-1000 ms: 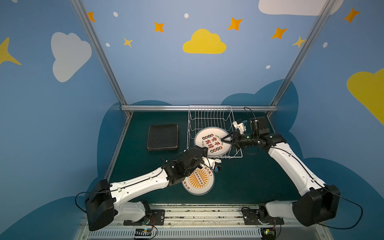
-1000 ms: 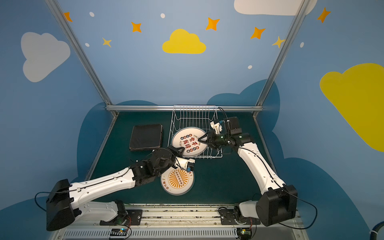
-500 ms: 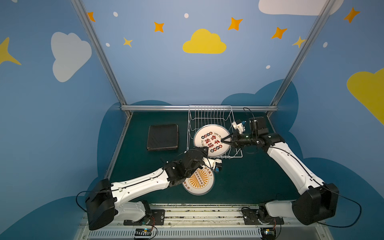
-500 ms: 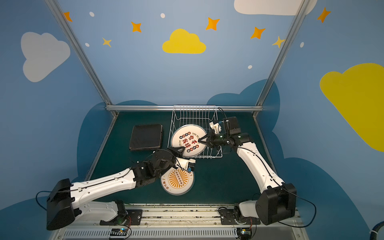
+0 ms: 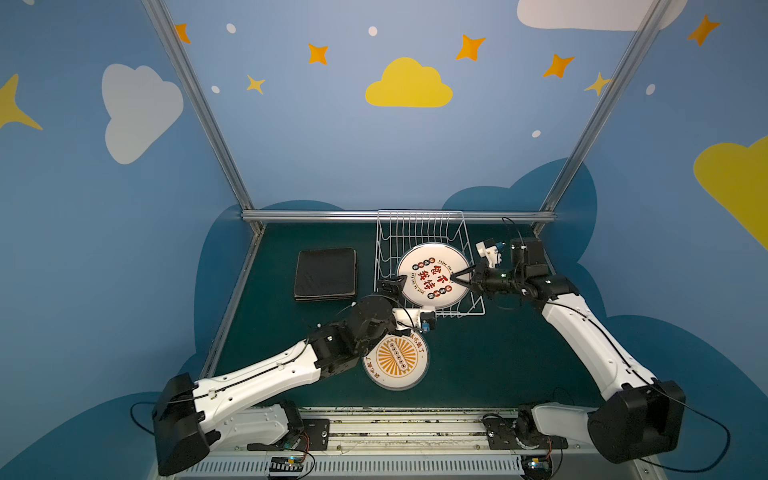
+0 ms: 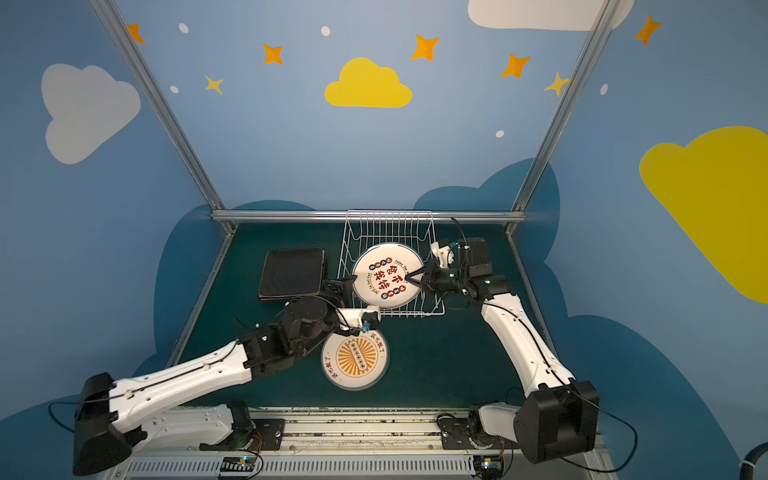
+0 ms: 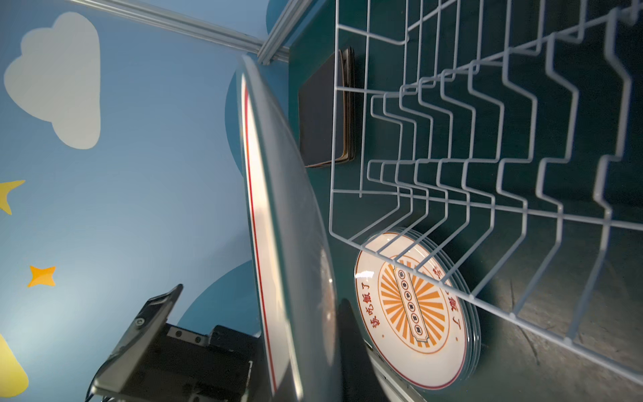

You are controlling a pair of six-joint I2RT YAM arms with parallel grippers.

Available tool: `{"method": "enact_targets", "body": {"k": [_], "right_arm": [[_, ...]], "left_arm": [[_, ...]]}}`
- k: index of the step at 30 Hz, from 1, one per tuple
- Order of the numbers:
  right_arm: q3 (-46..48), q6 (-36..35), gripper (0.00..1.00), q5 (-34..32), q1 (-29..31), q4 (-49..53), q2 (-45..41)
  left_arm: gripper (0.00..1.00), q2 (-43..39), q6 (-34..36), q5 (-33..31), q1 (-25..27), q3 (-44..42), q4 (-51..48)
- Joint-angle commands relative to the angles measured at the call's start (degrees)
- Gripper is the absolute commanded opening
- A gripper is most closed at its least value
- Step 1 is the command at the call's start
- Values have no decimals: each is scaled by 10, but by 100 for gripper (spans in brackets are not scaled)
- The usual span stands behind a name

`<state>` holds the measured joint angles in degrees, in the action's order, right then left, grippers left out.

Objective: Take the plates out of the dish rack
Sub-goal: 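Reach the left gripper back to the plate rim beside the right gripper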

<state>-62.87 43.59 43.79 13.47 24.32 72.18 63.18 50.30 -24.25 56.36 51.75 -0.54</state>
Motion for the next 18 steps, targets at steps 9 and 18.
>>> {"method": "enact_targets", "body": {"k": [9, 18], "right_arm": [[50, -23, 0, -18, -20, -106, -70], [63, -65, 0, -8, -20, -134, -89]], "left_arm": [[99, -86, -575, 338, -235, 75, -126], [99, 39, -774, 596, -332, 115, -85]]}}
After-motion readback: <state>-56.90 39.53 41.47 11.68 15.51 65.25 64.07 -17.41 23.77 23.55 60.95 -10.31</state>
